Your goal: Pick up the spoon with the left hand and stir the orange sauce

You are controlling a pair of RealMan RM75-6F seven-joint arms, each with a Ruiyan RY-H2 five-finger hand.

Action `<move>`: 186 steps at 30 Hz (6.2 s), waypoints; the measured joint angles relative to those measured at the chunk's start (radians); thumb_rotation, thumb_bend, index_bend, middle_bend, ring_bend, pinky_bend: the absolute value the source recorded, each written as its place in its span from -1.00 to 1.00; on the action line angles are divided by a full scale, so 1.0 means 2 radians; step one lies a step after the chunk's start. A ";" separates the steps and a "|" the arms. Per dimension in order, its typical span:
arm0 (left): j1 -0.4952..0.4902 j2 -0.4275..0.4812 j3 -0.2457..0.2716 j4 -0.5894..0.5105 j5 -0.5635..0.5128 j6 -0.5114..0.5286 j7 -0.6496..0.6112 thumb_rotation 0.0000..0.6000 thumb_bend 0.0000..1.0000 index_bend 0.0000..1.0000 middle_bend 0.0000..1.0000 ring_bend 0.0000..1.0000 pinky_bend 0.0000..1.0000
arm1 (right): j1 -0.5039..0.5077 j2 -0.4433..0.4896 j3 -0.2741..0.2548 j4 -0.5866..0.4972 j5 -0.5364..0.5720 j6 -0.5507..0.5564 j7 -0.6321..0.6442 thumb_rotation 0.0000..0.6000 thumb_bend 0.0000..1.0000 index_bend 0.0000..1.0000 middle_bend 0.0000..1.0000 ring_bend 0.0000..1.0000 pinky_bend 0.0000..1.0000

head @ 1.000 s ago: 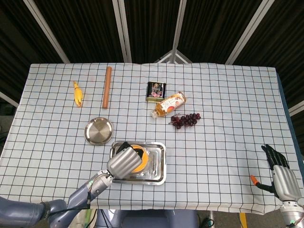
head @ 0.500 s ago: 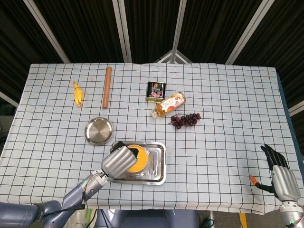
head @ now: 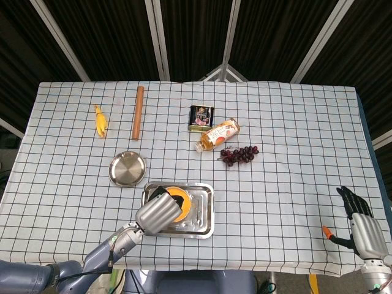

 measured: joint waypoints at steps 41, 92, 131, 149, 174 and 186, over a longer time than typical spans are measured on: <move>-0.008 -0.002 -0.020 0.020 -0.016 0.007 -0.015 1.00 0.51 0.62 0.98 0.96 0.95 | 0.000 0.000 0.000 0.000 0.000 0.000 -0.002 1.00 -0.37 -1.00 -1.00 -1.00 -1.00; -0.026 0.000 -0.014 0.088 0.002 -0.015 -0.004 1.00 0.51 0.63 0.98 0.96 0.95 | 0.000 0.001 0.000 0.000 0.000 -0.001 0.003 1.00 -0.37 -1.00 -1.00 -1.00 -1.00; -0.021 -0.003 -0.023 0.033 0.021 -0.004 -0.019 1.00 0.51 0.64 0.98 0.96 0.95 | 0.000 0.000 -0.001 0.000 -0.002 0.000 -0.001 1.00 -0.37 -1.00 -1.00 -1.00 -1.00; -0.056 0.065 -0.008 0.013 0.085 -0.071 0.007 1.00 0.51 0.64 0.98 0.96 0.95 | 0.000 0.001 -0.001 -0.002 0.000 -0.002 0.002 1.00 -0.37 -1.00 -1.00 -1.00 -1.00; -0.094 0.073 -0.017 0.057 0.178 -0.124 0.001 1.00 0.51 0.64 0.98 0.96 0.95 | 0.000 0.003 -0.001 -0.002 0.000 -0.002 0.005 1.00 -0.37 -1.00 -1.00 -1.00 -1.00; -0.014 0.050 -0.054 0.063 0.083 0.000 -0.062 1.00 0.50 0.64 0.98 0.96 0.95 | 0.000 0.003 -0.001 -0.002 0.002 -0.003 0.005 1.00 -0.37 -1.00 -1.00 -1.00 -1.00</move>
